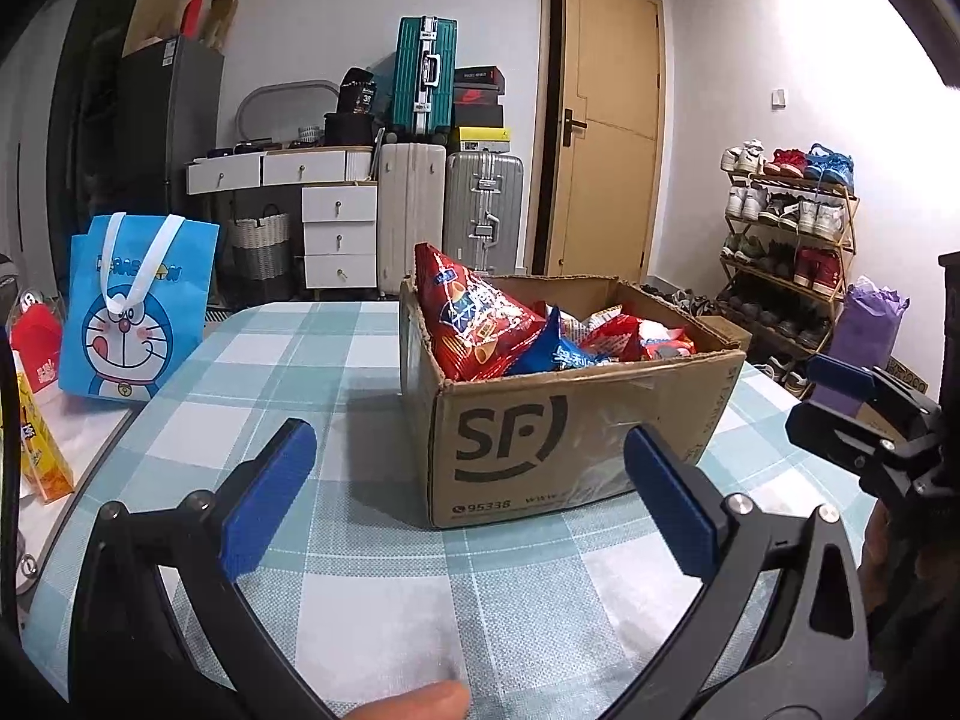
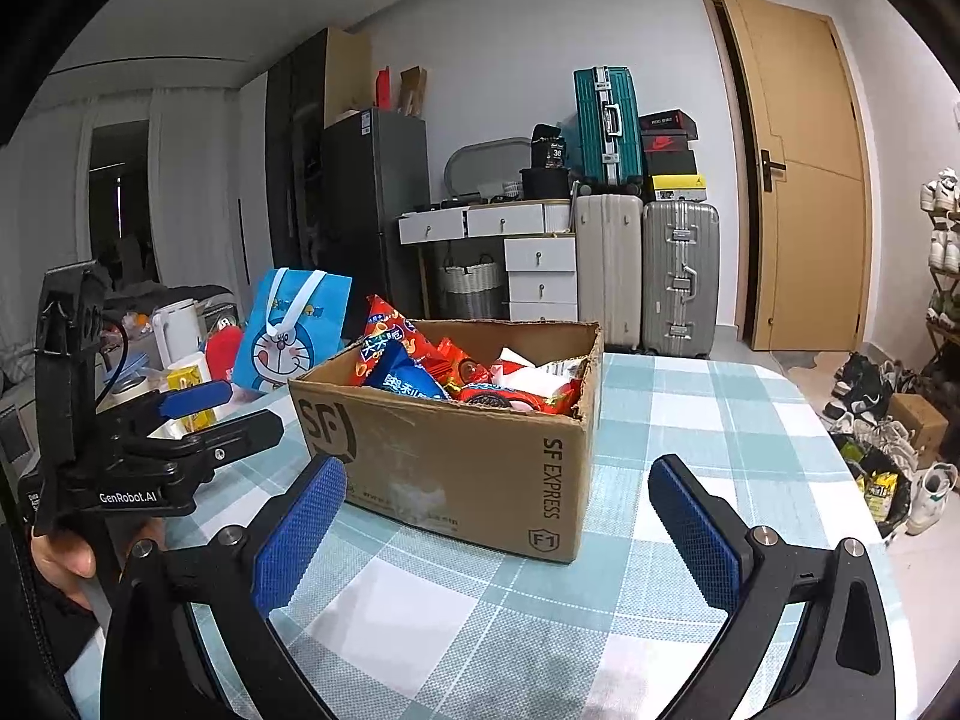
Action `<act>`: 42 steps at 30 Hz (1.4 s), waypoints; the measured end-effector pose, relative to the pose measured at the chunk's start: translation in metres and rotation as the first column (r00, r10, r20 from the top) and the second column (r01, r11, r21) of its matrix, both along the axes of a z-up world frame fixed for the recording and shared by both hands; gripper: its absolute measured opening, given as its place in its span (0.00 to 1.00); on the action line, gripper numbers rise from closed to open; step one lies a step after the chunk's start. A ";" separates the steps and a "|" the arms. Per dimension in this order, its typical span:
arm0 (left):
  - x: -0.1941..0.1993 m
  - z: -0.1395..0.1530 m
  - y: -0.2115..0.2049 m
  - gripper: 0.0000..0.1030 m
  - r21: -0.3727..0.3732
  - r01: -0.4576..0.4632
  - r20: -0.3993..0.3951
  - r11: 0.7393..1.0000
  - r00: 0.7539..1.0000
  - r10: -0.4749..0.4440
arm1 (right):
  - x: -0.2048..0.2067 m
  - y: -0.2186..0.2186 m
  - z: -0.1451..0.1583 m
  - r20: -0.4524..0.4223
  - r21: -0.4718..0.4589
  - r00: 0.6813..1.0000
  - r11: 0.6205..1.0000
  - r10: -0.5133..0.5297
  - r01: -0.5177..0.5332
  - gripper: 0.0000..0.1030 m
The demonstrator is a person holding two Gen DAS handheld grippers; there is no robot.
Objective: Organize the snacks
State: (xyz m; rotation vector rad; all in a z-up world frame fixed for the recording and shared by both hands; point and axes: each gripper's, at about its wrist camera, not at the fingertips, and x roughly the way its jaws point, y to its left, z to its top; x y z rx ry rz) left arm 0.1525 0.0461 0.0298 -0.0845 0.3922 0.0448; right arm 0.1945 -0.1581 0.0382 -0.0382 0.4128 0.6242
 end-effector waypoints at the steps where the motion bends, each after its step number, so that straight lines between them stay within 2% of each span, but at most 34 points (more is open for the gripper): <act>1: 0.000 0.000 0.001 1.00 -0.001 0.002 0.000 1.000 1.000 -0.002 | 0.000 0.000 0.000 0.000 0.000 1.000 1.000 0.001 -0.001 1.00; 42: -0.001 -0.001 0.002 1.00 0.000 0.005 0.006 1.000 1.000 -0.005 | 0.000 0.001 0.000 0.003 0.000 1.000 1.000 0.000 0.000 1.00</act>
